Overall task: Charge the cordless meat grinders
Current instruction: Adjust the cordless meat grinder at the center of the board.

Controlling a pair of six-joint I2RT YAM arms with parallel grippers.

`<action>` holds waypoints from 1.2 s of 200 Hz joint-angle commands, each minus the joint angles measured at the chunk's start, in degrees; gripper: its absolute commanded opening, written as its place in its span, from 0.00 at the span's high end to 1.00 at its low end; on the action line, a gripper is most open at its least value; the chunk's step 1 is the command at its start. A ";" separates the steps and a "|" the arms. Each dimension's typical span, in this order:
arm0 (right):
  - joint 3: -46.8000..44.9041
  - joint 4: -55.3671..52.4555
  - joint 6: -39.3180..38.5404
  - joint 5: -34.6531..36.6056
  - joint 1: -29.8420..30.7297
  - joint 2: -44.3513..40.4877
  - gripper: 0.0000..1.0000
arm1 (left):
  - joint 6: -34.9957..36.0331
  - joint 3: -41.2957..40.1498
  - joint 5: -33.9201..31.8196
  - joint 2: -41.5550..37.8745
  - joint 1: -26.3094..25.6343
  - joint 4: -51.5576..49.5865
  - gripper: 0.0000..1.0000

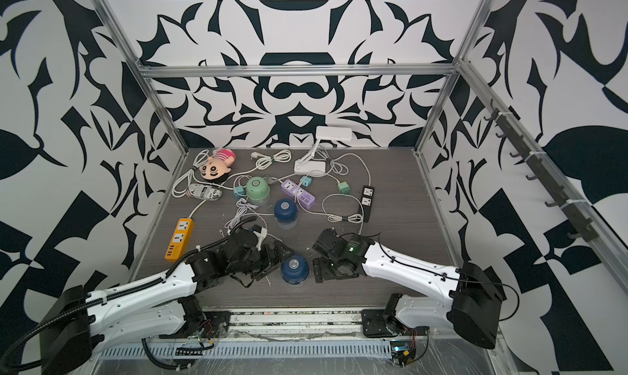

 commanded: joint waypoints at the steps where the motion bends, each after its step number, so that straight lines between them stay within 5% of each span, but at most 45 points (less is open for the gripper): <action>1: 1.46 2.53 1.09 0.67 0.57 1.86 0.11 | 2.08 2.02 -8.95 -4.77 1.37 -11.71 0.01; 104: 15.16 2.79 -5.81 0.03 0.49 15.16 0.11 | 9.09 1.46 -4.00 -8.39 14.38 -16.71 0.01; 240: 30.47 2.33 -12.91 -3.09 2.13 28.84 0.14 | 13.88 0.74 3.41 -9.77 23.94 -15.63 0.01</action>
